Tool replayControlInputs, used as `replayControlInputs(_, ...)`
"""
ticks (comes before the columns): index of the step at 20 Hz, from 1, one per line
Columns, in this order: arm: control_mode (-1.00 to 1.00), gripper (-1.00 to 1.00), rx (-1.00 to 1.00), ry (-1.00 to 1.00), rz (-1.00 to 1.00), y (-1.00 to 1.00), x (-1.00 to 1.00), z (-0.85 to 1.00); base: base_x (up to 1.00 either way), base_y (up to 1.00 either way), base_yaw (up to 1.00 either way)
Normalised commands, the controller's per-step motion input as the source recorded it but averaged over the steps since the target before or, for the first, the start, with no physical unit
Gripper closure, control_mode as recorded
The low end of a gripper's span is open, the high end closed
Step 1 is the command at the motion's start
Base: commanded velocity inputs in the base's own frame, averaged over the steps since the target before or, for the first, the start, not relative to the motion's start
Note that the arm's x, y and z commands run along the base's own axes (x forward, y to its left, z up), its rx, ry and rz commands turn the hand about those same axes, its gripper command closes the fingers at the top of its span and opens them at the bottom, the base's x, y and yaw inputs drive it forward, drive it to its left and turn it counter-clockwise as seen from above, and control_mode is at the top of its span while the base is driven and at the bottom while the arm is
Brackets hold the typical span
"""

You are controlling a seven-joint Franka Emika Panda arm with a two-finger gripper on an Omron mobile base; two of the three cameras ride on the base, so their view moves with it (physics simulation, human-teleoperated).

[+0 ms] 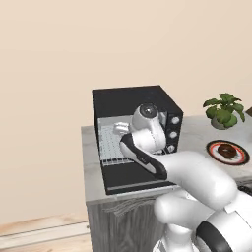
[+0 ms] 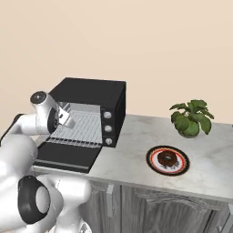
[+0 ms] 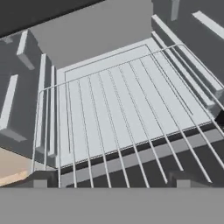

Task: Pick up the bagel from the plate, place it on the toaster oven rack, close the door, and set the timer.

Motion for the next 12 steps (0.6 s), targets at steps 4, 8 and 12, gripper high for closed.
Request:
replayControlInputs(4, -1.00, -1.00, -0.04, 0.12, -0.04, -0.49, -0.52, 0.82, 0.00, 0.00, 0.00)
replayControlInputs(8, -1.00, -1.00, -0.12, 0.20, -0.03, -0.81, -0.72, 0.43, 0.00, 0.00, 0.00)
replayControlInputs(12, -1.00, -1.00, -0.14, 0.20, -0.01, -0.96, -0.66, 0.22, 0.00, 0.00, 0.00)
